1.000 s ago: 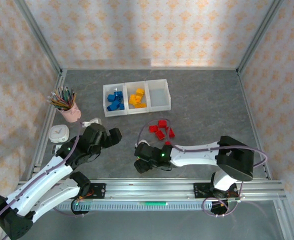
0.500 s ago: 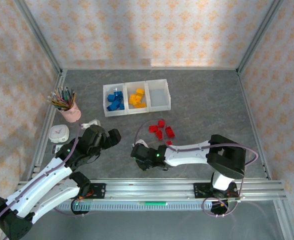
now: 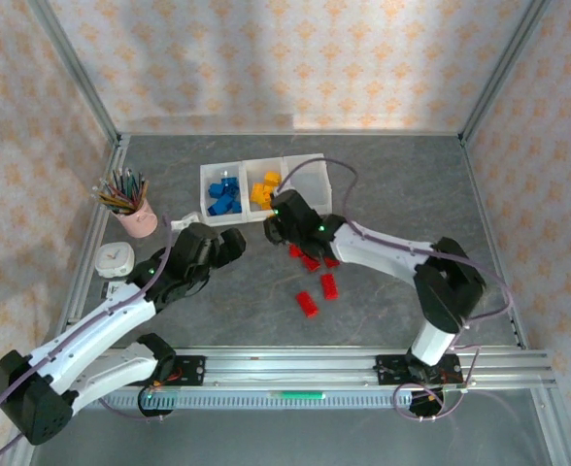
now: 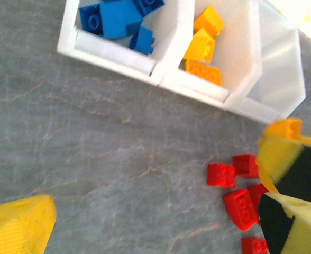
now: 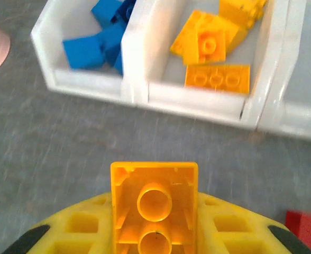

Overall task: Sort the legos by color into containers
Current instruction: Place the lego in the container, then pick up the lego from the center of the table.

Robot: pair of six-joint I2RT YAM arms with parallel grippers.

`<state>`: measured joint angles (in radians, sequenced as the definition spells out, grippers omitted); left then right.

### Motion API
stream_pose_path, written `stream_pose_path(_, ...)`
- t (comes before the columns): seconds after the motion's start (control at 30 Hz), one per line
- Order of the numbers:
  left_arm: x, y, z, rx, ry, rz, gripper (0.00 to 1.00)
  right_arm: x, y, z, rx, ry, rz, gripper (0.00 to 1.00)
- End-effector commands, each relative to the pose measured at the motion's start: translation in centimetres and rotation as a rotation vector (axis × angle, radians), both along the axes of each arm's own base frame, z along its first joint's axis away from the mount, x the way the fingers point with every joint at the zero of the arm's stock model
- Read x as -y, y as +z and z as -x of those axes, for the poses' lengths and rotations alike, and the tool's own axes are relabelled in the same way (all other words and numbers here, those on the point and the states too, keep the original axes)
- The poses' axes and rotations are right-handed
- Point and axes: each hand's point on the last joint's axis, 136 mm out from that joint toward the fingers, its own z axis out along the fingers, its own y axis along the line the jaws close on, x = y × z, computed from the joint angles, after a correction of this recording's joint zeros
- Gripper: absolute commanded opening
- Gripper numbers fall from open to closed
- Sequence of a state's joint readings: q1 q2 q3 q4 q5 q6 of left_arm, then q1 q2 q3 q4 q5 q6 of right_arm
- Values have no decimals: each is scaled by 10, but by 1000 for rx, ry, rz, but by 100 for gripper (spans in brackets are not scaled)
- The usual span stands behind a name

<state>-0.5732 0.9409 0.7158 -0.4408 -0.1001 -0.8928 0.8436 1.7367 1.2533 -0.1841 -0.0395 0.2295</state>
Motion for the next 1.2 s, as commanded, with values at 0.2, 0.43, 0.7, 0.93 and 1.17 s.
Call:
stream_pose_path(0.2,1,22,-47,107,109,15,99,-16,-7,-115,99,-68,17,31)
stream_pose_path(0.43,6,19,-56,97,98,6,99,-28,-1,-162,131,-66,26,52)
stream_pose_path(0.7,14,16,-50,68,35,2,99,-6,52,-125,134,-73,-59,59)
stream_pose_path(0.93,38,11,-32,58,-59,-9,99,57,35,-68,47,-195,-6,68)
stream_pose_path(1.17,56,0,-15,61,-94,18,99,98,-13,-28,-65,-258,95,75)
